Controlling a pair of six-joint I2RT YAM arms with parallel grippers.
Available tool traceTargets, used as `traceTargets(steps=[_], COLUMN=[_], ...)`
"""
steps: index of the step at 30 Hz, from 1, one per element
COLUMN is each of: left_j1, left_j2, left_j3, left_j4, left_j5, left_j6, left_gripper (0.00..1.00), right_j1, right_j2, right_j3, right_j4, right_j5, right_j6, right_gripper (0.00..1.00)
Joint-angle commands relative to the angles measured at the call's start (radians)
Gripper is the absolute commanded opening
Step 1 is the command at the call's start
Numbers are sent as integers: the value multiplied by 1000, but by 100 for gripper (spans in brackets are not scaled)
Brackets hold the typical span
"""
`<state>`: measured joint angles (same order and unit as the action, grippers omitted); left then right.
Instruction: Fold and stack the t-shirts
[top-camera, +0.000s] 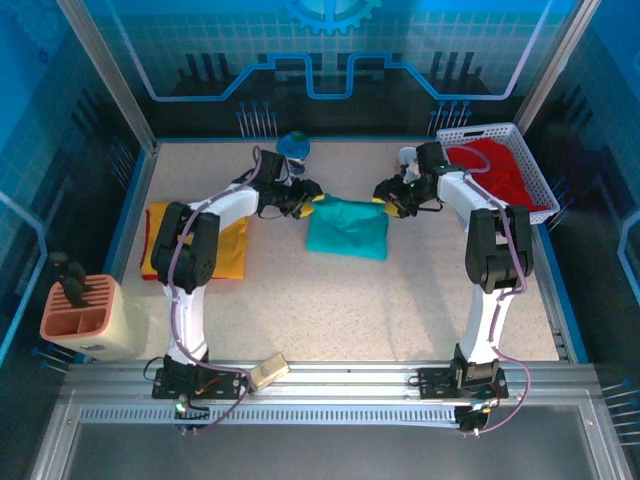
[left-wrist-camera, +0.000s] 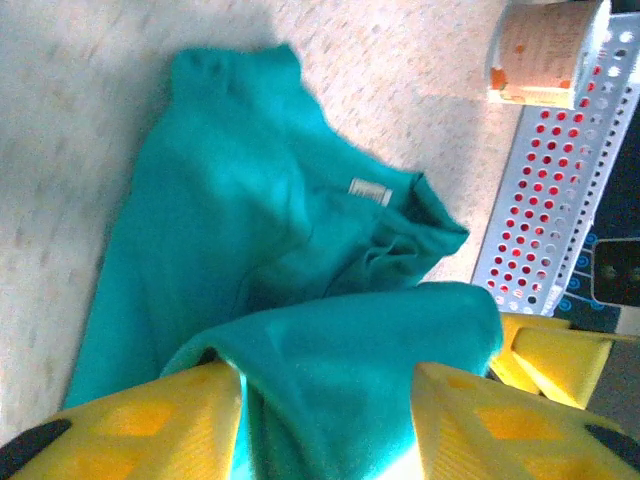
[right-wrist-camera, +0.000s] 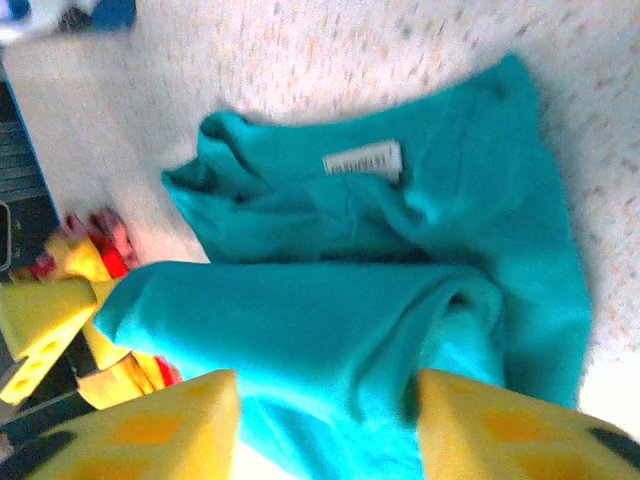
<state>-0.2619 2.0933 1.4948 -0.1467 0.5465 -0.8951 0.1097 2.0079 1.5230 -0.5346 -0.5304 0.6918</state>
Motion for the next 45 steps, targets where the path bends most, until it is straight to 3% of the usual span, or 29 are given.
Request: traceTargets(steps=[1,7,17,23,30,38,42,45], left_j1=[33,34,-53,-85,-99,-106,-118,-151], left_j2=[36,-58,-220,-152,-32,-43,-99,-149], left_j3=[109,81,-273,-314,-226,-247,-340,-415], left_j4=[-25,-142,58,173,50,-204,-175,-137], left_j5=[120,113,99,107,49,-82,-82,-94], left_j6=[86,207,119,61,105,192,171,139], left_gripper=[52,55,51,50,45,38,29,27], right_j1=[-20,30,177,195,181,146,147,149], right_j2=[-13,-140,-293,-208,-101,-107,-130,-166], right_j3=[57,-24,-327,-433,-498,-594,-637,-705], right_j4=[28,22,256,488,567,556,544,560], right_j5=[6,43,40,-28,-38,-42,-45,-41], right_j6=[26,-1,78,139,109,83,70,76], right_gripper=[63,74,75,72,71,71,71,71])
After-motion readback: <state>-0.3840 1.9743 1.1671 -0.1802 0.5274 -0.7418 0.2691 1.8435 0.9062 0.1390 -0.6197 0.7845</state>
